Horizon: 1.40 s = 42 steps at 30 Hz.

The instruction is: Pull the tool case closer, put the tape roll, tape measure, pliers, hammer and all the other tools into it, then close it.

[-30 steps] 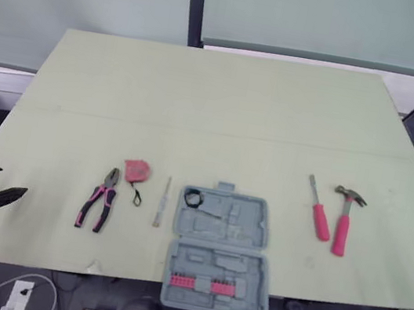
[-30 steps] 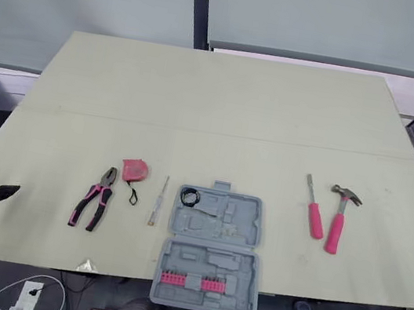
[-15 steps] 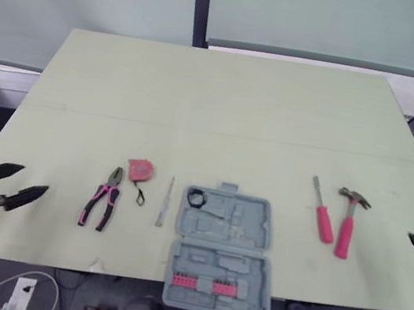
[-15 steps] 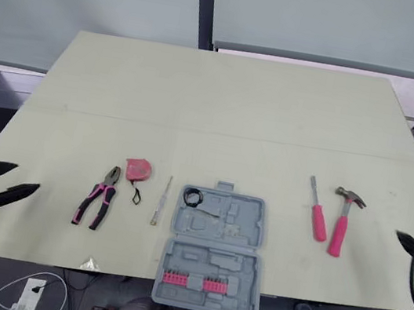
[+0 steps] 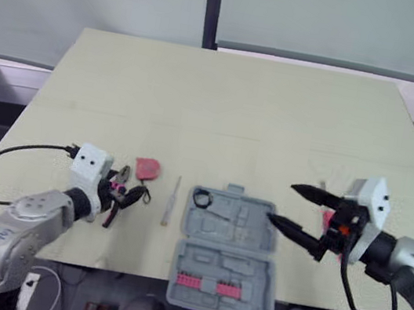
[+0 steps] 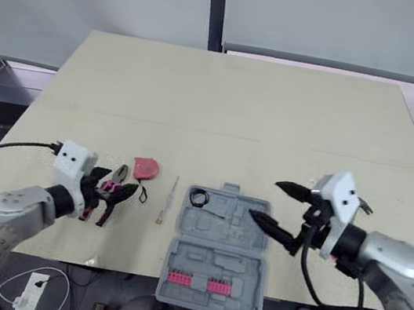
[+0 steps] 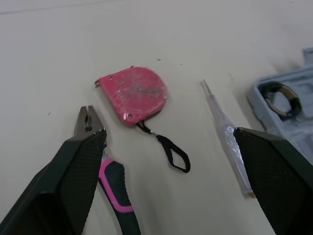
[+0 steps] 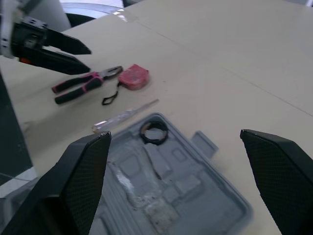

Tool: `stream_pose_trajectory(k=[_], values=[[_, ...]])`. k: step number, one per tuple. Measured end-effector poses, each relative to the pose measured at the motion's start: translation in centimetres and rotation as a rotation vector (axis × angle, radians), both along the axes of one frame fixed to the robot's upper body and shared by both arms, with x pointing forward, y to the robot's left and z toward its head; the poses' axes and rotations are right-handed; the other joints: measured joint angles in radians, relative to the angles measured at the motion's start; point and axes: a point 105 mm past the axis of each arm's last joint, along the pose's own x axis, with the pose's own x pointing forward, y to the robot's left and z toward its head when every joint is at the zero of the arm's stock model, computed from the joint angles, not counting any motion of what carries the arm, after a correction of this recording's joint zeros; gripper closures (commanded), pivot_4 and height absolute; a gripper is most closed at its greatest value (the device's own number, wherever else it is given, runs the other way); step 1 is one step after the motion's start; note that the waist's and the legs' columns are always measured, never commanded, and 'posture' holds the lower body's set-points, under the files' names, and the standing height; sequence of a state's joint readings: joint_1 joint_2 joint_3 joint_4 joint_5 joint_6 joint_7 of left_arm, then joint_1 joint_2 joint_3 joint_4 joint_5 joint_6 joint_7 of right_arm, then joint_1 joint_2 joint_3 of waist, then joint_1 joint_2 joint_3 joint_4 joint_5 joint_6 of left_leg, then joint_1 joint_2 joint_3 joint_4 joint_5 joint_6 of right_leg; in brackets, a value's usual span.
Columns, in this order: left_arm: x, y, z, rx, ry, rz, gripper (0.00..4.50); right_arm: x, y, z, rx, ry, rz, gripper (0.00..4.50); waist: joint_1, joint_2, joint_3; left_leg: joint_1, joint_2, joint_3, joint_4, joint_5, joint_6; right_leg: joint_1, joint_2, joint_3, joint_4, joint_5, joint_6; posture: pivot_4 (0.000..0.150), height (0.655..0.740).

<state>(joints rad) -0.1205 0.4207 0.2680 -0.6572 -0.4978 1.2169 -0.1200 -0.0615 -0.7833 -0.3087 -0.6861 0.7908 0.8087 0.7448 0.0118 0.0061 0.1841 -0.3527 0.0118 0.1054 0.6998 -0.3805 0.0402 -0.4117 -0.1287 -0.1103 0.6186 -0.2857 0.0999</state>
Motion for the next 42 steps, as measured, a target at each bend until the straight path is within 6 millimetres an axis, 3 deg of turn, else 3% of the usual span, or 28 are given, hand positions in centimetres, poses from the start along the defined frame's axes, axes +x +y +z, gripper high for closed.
stream_pose_trajectory(k=[4,11,15,24,36,39,42], values=[[0.4,-0.9,-1.0,0.029,0.065,0.077,0.0,-1.1,1.2,-1.3,-0.048,0.042,0.099,0.02,0.014,-0.004,-0.001,0.0,0.0,0.0,0.0,0.0,0.0,0.0,0.002,0.0,-0.001,0.0,0.0,0.15,0.74],[1.1,-1.9,-1.9,0.05,0.098,0.138,0.0,-0.8,1.8,-2.2,-0.084,0.021,0.154,0.02,0.013,-0.007,-0.001,0.0,0.0,0.0,0.0,0.001,-0.001,0.0,0.006,0.0,-0.001,0.0,0.0,0.15,0.74],[1.7,-2.3,-3.1,0.059,0.139,0.145,1.3,-0.4,2.3,-2.1,-0.088,-0.006,0.175,0.0,0.013,-0.007,-0.001,0.0,0.001,0.0,0.0,0.001,-0.001,0.0,0.008,0.0,-0.001,0.0,0.0,0.15,0.74],[3.5,-3.0,-5.1,0.06,0.165,0.158,1.3,0.2,2.4,-2.1,-0.097,-0.021,0.186,0.0,0.015,-0.008,-0.001,0.0,0.001,0.0,0.001,0.001,-0.001,0.0,0.007,0.0,-0.001,0.0,0.0,0.15,0.74],[5.0,-3.7,-5.0,0.047,0.133,0.162,1.3,0.4,2.1,-2.3,-0.101,-0.015,0.172,0.0,0.015,-0.008,-0.001,0.0,0.0,0.0,0.001,0.001,0.0,0.001,0.001,-0.002,-0.001,0.0,0.0,0.15,0.74],[5.1,-3.5,-5.0,0.057,0.126,0.172,2.16,0.4,2.1,-2.3,-0.101,-0.015,0.172,0.0,0.015,-0.008,-0.001,0.0,0.0,-0.001,0.001,0.001,0.0,0.001,0.001,-0.002,-0.001,0.0,0.0,0.15,0.74],[5.3,-3.1,-5.2,0.07,0.118,0.187,3.79,0.4,2.1,-2.3,-0.102,-0.015,0.172,0.0,0.015,-0.008,-0.001,0.0,0.0,-0.001,0.001,0.001,0.0,0.001,0.001,-0.002,-0.001,0.0,0.0,0.15,0.74]])
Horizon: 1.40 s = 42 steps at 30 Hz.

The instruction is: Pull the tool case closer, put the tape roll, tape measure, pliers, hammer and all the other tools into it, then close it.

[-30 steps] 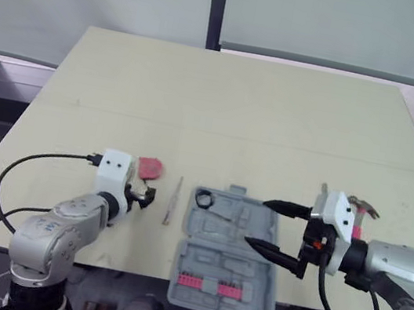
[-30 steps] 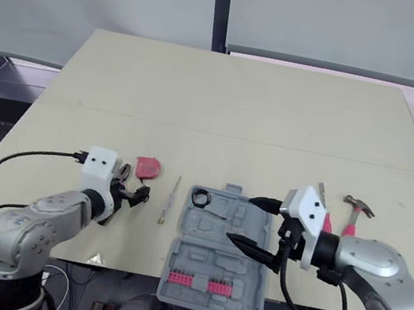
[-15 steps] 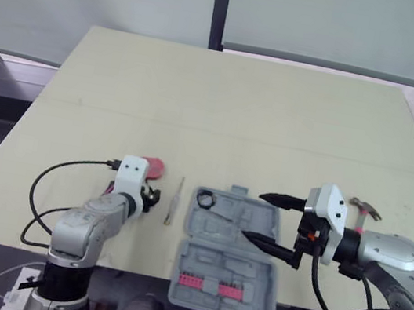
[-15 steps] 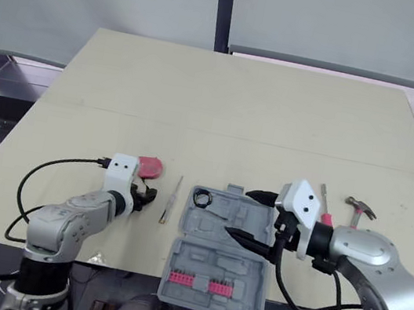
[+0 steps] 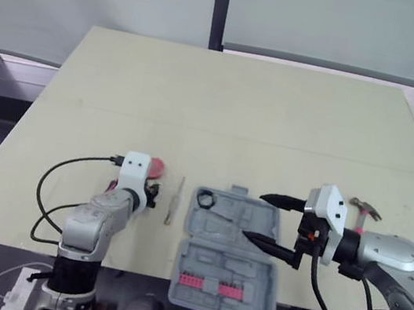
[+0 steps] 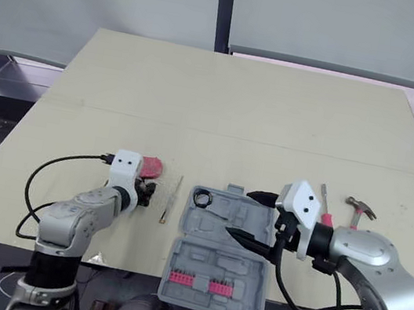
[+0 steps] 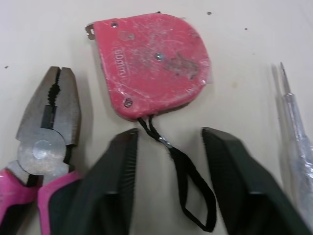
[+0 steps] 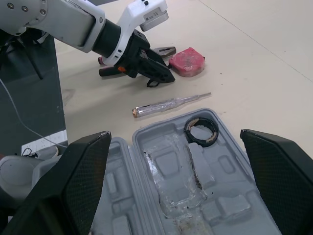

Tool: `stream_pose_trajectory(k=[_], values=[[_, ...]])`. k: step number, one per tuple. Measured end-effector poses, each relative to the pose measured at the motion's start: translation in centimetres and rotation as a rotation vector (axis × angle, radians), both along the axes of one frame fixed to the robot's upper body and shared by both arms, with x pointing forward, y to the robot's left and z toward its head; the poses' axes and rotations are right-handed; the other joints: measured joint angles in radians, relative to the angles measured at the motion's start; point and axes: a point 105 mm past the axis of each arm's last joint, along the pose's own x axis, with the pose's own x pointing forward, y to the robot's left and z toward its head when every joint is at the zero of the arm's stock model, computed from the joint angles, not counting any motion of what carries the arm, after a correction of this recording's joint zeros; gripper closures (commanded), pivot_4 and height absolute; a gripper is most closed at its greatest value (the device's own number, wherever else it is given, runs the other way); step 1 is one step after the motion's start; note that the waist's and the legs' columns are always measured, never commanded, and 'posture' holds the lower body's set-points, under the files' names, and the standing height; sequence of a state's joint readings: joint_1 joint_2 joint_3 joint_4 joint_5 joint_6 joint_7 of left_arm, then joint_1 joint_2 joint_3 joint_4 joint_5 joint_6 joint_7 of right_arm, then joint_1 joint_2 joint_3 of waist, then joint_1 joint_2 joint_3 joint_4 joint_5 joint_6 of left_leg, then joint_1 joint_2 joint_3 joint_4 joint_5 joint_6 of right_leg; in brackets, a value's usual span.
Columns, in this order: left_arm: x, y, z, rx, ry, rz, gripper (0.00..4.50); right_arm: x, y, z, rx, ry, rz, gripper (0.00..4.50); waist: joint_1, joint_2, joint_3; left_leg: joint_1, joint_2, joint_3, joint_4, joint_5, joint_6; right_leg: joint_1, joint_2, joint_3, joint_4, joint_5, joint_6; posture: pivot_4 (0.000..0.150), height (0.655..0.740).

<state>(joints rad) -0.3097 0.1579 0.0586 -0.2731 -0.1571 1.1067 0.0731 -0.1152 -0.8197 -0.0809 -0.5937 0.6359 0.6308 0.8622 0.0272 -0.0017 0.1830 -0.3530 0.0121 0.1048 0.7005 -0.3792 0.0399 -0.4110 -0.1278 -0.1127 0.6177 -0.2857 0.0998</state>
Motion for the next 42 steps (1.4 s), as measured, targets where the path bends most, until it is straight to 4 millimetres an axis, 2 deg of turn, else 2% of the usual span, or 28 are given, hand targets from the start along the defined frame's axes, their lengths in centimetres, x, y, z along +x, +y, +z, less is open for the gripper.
stream_pose_trajectory(k=[1,2,6,9,15,23,28,37,40,42], values=[[0.1,0.1,0.0,0.003,-0.002,0.005,4.34,0.0,0.0,0.0,0.0,0.0,0.0,0.0,0.0,0.0,0.0,0.0,0.0,0.0,0.0,0.0,0.0,0.0,0.0,0.0,0.0,0.0,0.0,0.15,0.74],[0.1,0.3,0.0,0.009,-0.004,0.01,4.47,0.0,0.0,0.0,0.0,0.0,0.0,0.0,0.001,0.0,0.0,0.0,0.0,0.0,0.0,0.0,0.0,0.0,0.0,0.0,0.0,0.0,0.0,0.15,0.74],[0.0,0.7,-0.1,0.027,-0.002,-0.004,4.47,0.0,0.0,0.1,0.0,-0.001,0.001,0.0,0.0,0.0,0.0,0.0,0.0,-0.001,0.0,0.0,0.0,0.001,-0.001,-0.001,0.0,0.0,0.0,0.15,0.74],[-1.3,1.3,-0.3,0.063,0.01,-0.048,4.47,0.0,0.0,0.1,0.0,0.0,-0.002,0.0,-0.005,0.0,0.0,0.0,0.0,-0.001,-0.001,0.0,0.0,0.0,-0.001,0.0,-0.001,0.0,0.0,0.15,0.74],[-4.6,1.5,-1.0,0.097,0.048,-0.207,4.47,-0.4,-0.2,-0.4,-0.007,0.034,0.015,0.0,-0.005,0.0,0.0,0.0,0.0,-0.001,-0.001,0.0,0.0,0.001,-0.002,0.0,-0.002,0.0,0.0,0.15,0.74],[-8.8,1.0,-1.5,0.106,0.14,-0.433,4.47,-2.4,-0.1,-0.6,-0.044,0.101,0.174,0.0,-0.004,0.0,0.0,0.0,0.001,-0.003,-0.001,-0.001,-0.001,0.001,-0.003,-0.001,-0.008,0.0,-0.001,0.15,0.74],[-11.6,2.2,-2.0,0.147,0.207,-0.501,4.47,-2.5,-0.9,-1.1,-0.089,0.096,0.196,0.0,-0.006,0.001,0.0,0.0,0.001,-0.003,-0.002,-0.001,-0.001,0.001,-0.003,-0.001,-0.007,-0.001,-0.002,0.15,0.74],[-12.6,3.0,-2.2,0.156,0.219,-0.505,4.47,-2.6,-2.5,-1.6,-0.107,0.094,0.146,0.0,-0.004,0.001,0.0,0.0,0.001,-0.004,-0.002,-0.002,-0.001,0.001,-0.004,-0.001,-0.008,-0.001,-0.002,0.15,0.74],[-12.7,2.8,-2.2,0.141,0.223,-0.515,3.55,-2.8,-2.7,-1.9,-0.111,0.105,0.137,0.0,-0.005,0.001,0.0,0.0,0.002,-0.004,-0.002,-0.002,-0.001,0.0,-0.004,-0.001,-0.007,-0.001,-0.003,0.15,0.74],[-13.1,2.6,-2.0,0.119,0.233,-0.537,2.54,-2.7,-3.0,-1.7,-0.113,0.096,0.119,0.0,-0.004,0.001,0.0,0.0,0.002,-0.004,-0.002,-0.002,-0.001,0.0,-0.004,-0.001,-0.007,-0.001,-0.003,0.15,0.74]])
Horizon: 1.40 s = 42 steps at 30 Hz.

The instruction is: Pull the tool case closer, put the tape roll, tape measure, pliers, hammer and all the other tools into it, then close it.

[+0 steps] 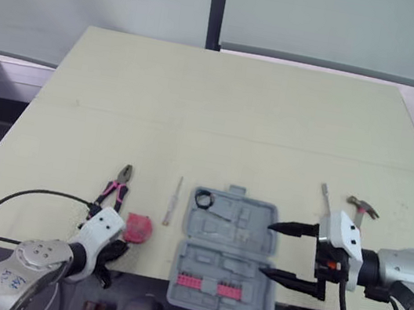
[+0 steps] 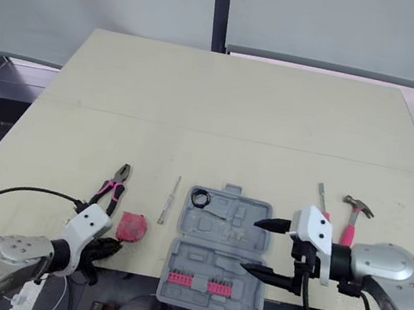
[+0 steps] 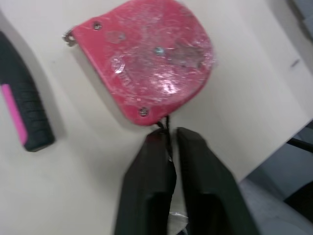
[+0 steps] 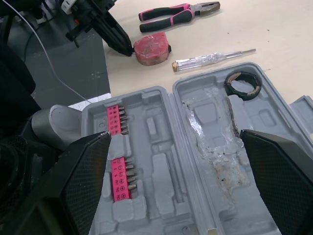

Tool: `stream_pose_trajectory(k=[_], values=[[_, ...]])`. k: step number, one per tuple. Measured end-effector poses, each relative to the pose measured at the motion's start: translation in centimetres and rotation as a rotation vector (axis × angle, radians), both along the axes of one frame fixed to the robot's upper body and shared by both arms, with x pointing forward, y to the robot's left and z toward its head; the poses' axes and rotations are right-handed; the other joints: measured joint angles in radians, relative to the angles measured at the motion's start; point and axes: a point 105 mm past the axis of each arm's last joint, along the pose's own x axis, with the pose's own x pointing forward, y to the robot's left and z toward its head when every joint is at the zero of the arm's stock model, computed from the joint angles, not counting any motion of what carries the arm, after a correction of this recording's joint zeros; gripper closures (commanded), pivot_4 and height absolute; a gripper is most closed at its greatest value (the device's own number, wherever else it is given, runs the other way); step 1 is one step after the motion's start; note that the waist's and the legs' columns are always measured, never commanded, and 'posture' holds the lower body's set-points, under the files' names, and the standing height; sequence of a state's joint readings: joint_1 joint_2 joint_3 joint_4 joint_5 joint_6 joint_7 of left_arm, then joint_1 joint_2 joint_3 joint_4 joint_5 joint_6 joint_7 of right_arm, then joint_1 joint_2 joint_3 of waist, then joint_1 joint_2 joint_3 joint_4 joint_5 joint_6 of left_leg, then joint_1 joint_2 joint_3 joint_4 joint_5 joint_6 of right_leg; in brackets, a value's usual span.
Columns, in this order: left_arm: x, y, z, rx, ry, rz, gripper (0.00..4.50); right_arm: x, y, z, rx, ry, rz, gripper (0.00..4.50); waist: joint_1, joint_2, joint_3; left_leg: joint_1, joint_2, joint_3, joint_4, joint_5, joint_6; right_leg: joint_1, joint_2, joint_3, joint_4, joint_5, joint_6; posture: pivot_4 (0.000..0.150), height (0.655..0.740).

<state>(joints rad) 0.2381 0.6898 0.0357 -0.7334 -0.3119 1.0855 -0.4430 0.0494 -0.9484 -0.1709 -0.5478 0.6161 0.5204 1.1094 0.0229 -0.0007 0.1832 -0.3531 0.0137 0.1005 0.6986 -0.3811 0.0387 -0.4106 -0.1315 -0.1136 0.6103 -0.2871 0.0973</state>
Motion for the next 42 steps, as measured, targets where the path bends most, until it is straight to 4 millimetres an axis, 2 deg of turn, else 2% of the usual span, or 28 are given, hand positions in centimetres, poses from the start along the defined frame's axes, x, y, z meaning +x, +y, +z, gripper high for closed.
stream_pose_trajectory(k=[3,5,8,11,15,21,26,33,42], values=[[-0.5,0.9,1.4,-0.038,0.028,-0.022,1.08,0.1,-1.0,0.5,-0.017,-0.022,-0.041,0.0,0.0,0.0,0.0,0.0,0.0,0.0,0.0,0.0,0.0,0.0,0.0,0.0,0.0,0.0,-0.001,0.15,0.74],[-1.1,1.5,3.2,-0.057,0.041,-0.089,0.07,-0.1,-1.8,0.7,-0.028,-0.033,-0.066,0.0,0.0,0.0,0.0,0.0,0.0,-0.001,0.0,0.0,0.0,0.0,0.0,-0.001,0.0,-0.001,-0.001,0.15,0.74],[-2.1,2.4,5.9,-0.065,0.059,-0.236,0.03,-0.3,-2.6,0.9,-0.034,-0.038,-0.092,0.0,0.0,0.002,0.001,0.0,0.0,-0.002,0.0,0.0,-0.001,0.001,0.0,-0.002,0.0,-0.001,-0.002,0.15,0.74],[-2.6,2.6,8.2,-0.088,0.014,-0.477,0.03,-0.3,-2.7,0.8,-0.033,-0.035,-0.096,0.0,-0.001,0.005,0.001,0.0,0.0,-0.001,0.0,-0.001,-0.002,0.0,0.0,-0.002,-0.001,-0.001,-0.003,0.15,0.74],[0.3,4.7,9.1,-0.013,-0.158,-0.611,0.03,-0.4,-2.8,0.7,-0.036,-0.047,-0.101,0.0,0.003,0.011,0.002,-0.001,0.0,-0.001,-0.001,-0.001,-0.002,-0.001,0.001,-0.003,0.001,-0.002,-0.003,0.15,0.74],[3.0,4.8,6.3,0.087,-0.254,-0.827,0.03,-1.0,-3.9,0.6,-0.04,-0.02,-0.153,0.0,0.001,0.011,0.002,-0.001,-0.001,0.003,-0.001,-0.001,0.002,0.0,0.003,-0.005,0.002,0.0,0.001,0.15,0.74],[5.0,3.8,4.6,0.076,-0.299,-0.888,0.03,-1.5,-3.8,0.8,-0.048,-0.027,-0.155,0.0,0.0,0.01,0.002,-0.001,-0.002,0.006,0.0,-0.001,0.005,-0.001,0.003,-0.008,0.002,0.002,0.005,0.15,0.74],[5.8,2.0,3.0,0.013,-0.272,-0.926,0.03,-1.5,-3.7,0.6,-0.039,-0.025,-0.184,0.0,0.0,0.008,0.002,-0.001,-0.002,0.007,0.001,-0.001,0.005,-0.001,0.003,-0.008,0.003,0.003,0.005,0.15,0.74],[6.6,1.1,1.7,0.043,-0.264,-0.913,0.03,-2.0,-4.1,0.4,-0.054,-0.008,-0.206,0.0,0.002,0.007,0.002,-0.001,-0.002,0.006,0.001,0.0,0.006,0.0,0.002,-0.008,0.003,0.003,0.005,0.15,0.74]])
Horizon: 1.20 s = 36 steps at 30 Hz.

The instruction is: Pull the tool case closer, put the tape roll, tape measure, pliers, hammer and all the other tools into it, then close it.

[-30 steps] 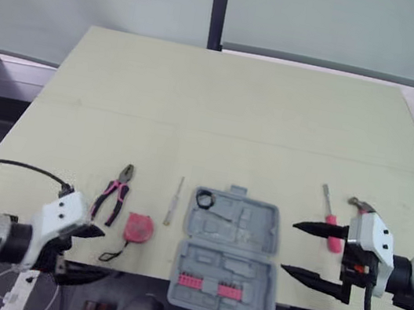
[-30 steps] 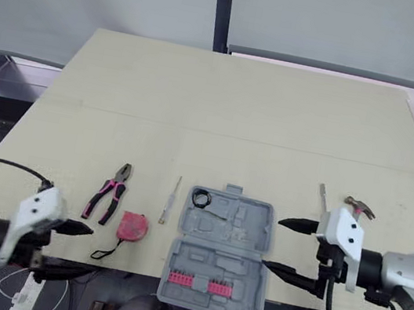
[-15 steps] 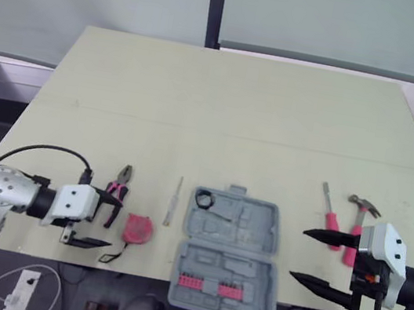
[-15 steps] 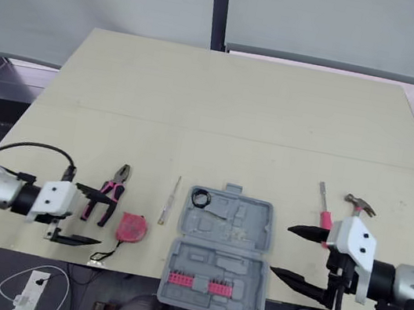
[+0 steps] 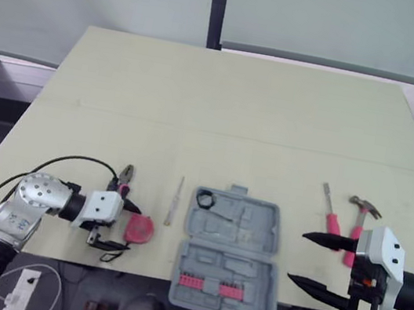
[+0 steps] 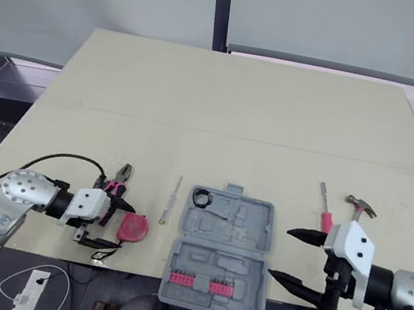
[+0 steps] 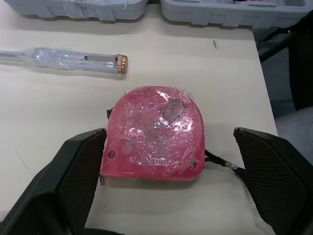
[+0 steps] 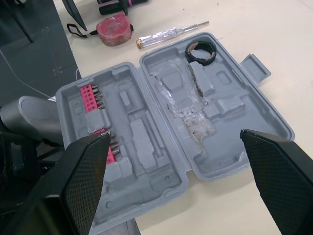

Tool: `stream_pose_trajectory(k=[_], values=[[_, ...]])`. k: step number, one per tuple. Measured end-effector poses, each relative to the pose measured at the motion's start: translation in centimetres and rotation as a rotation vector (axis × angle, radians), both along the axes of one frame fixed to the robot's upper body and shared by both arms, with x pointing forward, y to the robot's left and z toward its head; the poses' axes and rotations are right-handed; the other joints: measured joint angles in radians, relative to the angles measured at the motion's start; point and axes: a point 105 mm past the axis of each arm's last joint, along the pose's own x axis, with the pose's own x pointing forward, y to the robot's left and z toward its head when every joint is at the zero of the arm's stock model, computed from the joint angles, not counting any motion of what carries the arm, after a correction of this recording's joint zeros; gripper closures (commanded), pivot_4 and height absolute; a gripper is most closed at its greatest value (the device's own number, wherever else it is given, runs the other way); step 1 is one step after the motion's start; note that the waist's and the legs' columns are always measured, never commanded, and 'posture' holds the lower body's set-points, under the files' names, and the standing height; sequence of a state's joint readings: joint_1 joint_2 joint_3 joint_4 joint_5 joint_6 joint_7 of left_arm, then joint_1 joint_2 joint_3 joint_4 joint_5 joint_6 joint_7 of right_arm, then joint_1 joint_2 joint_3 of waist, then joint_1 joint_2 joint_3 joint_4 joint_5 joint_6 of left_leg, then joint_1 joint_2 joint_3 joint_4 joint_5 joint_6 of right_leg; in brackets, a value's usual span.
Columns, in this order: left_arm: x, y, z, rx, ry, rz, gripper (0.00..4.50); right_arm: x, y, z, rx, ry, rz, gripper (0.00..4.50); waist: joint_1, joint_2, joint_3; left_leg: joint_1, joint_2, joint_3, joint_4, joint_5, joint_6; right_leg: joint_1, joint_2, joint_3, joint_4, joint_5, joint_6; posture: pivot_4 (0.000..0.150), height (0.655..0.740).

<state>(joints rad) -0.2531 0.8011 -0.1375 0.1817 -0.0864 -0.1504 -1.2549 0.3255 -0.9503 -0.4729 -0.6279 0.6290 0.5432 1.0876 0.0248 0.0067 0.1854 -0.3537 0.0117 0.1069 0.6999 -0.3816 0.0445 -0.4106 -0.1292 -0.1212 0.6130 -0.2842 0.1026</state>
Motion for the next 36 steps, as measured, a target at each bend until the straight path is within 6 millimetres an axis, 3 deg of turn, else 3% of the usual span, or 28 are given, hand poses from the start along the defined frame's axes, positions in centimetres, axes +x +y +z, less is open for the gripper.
stream_pose_trajectory(k=[13,18,21,25,29,31,34,36], values=[[0.6,-0.9,-1.6,0.026,0.018,0.033,0.03,-0.2,0.4,0.2,0.001,0.002,0.007,0.0,-0.001,0.0,0.0,0.0,0.0,0.0,0.0,0.0,0.0,0.0,0.0,0.001,0.001,0.0,0.0,0.15,0.74],[0.6,-1.0,-1.5,0.031,0.021,0.024,1.5,-0.2,0.5,0.2,0.007,0.006,0.009,0.0,-0.001,0.0,0.0,0.0,0.0,0.0,0.0,0.0,0.0,0.0,0.0,0.001,0.001,0.0,0.0,0.15,0.74],[0.4,-0.4,-1.4,0.045,0.028,0.023,1.49,-0.1,0.6,0.4,0.015,-0.001,0.012,0.0,-0.001,-0.001,0.0,0.0,0.0,0.0,0.001,0.0,0.0,0.0,0.0,0.001,0.001,0.0,0.0,0.15,0.74],[0.8,0.4,1.2,0.043,-0.004,0.036,1.49,0.3,1.2,1.6,0.106,0.002,0.004,0.0,-0.003,-0.002,0.001,0.0,0.0,-0.001,0.001,0.0,0.0,0.0,-0.001,0.003,0.001,0.0,0.0,0.15,0.74],[2.1,-2.2,7.1,-0.046,-0.157,-0.014,1.49,0.7,3.5,3.7,0.292,0.018,0.044,0.0,0.002,-0.002,0.001,-0.001,0.0,-0.005,0.003,0.0,0.0,0.002,-0.002,0.004,0.0,0.0,0.0,0.15,0.74],[2.6,-3.5,8.8,-0.071,-0.223,-0.036,1.49,1.6,4.7,4.2,0.373,0.068,0.041,0.0,-0.002,-0.003,0.001,-0.001,0.0,-0.005,0.003,0.0,0.0,0.003,-0.002,0.004,0.0,0.0,0.0,0.15,0.74],[2.2,-6.6,9.7,-0.133,-0.279,-0.128,1.49,3.3,5.8,3.1,0.411,0.244,-0.018,0.0,-0.008,-0.003,0.001,-0.001,-0.001,-0.004,0.003,0.0,0.0,0.003,-0.001,0.004,0.0,0.0,0.0,0.15,0.74],[1.9,-7.6,9.7,-0.157,-0.283,-0.154,1.49,4.1,6.0,2.5,0.44,0.326,-0.059,0.0,-0.008,-0.003,0.001,-0.002,0.0,-0.004,0.003,0.001,0.0,0.002,0.0,0.003,0.0,0.0,0.0,0.15,0.74]])
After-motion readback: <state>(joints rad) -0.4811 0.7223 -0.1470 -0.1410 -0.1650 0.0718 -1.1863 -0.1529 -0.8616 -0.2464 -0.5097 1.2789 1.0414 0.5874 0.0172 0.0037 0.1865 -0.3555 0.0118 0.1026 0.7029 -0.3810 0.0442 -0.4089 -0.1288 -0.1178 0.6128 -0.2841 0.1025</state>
